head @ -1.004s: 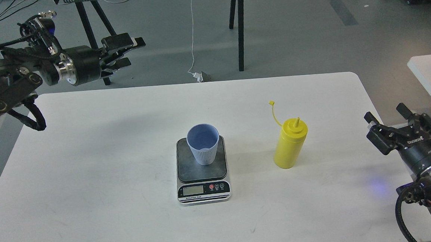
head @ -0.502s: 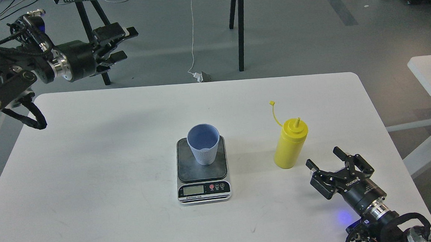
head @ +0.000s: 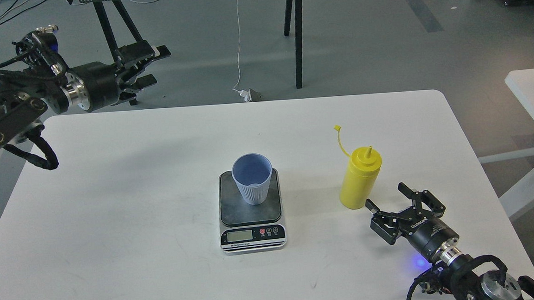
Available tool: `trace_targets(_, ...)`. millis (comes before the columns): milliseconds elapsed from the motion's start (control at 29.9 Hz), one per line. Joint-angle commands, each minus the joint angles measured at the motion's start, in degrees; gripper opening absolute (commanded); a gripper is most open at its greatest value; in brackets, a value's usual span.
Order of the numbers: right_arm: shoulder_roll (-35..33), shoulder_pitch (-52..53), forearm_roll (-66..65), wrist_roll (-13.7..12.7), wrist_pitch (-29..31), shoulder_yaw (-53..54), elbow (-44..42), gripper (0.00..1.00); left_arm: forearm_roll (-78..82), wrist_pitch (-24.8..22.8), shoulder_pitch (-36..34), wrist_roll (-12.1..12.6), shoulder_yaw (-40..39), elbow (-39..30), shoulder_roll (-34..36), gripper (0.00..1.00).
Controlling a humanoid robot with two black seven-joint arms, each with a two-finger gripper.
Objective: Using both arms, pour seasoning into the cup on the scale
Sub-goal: 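Move the right gripper to the yellow squeeze bottle, then grasp the yellow bottle with the right gripper and lift it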
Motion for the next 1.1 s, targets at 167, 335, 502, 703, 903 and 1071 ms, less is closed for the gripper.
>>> trace_targets(167,4.65,3.00,-3.15,0.05,0.00,0.00,-4.92,0.99,-0.09,0.00,0.83,0.00,0.00,0.00,0.86,1.00)
trace_targets(335,5.88,5.20,-3.76,0.05,0.00,-1.32,-7.11,0.99,-0.01,0.00,1.18,0.00,0.00,0.00,1.21,1.00)
trace_targets(502,5.88,7.13,-3.85,0.05,0.00,-1.58,-9.05,0.99,-0.01,0.00,1.97,0.00,-0.09,0.00,1.21,1.00)
trace_targets(703,5.88,8.63,-3.85,0.05,0.00,-3.08,-10.99,0.96,-0.01,0.00,2.32,0.00,-0.09,0.00,1.21,1.00)
trace_targets(903,5.88,9.95,-3.85,0.14,0.00,-3.60,-11.16,0.88,-0.01,0.00,2.76,0.00,-0.09,0.35,1.21,1.00)
trace_targets(1071,5.79,10.83,-3.85,0.14,0.00,-3.96,-10.90,0.66,-0.09,0.00,2.85,0.00,-0.09,0.35,1.03,1.00)
